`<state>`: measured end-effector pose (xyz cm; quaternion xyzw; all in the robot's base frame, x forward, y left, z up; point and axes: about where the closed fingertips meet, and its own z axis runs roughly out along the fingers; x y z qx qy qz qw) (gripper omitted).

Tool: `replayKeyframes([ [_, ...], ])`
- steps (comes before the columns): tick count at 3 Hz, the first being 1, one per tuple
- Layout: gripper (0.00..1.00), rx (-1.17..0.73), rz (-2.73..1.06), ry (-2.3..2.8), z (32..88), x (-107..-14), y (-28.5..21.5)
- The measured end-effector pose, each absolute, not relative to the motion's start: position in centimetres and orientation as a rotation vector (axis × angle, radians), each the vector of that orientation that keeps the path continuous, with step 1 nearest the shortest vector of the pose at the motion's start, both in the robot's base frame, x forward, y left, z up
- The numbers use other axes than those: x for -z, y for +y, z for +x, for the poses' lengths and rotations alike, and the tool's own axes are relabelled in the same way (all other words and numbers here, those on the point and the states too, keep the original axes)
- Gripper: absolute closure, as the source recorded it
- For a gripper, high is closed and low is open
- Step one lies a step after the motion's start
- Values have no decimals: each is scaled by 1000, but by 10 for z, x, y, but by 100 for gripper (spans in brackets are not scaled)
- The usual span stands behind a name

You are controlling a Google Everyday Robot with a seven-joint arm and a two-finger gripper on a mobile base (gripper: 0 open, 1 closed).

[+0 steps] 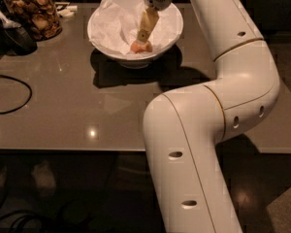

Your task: Pick apple from white bowl

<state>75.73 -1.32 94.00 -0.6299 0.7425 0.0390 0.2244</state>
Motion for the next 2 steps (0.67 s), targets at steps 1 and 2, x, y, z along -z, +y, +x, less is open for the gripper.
replayKeyframes([
  [1, 30, -107, -1741, 2052, 758, -938, -14],
  [2, 29, -108, -1745, 2054, 758, -937, -14],
])
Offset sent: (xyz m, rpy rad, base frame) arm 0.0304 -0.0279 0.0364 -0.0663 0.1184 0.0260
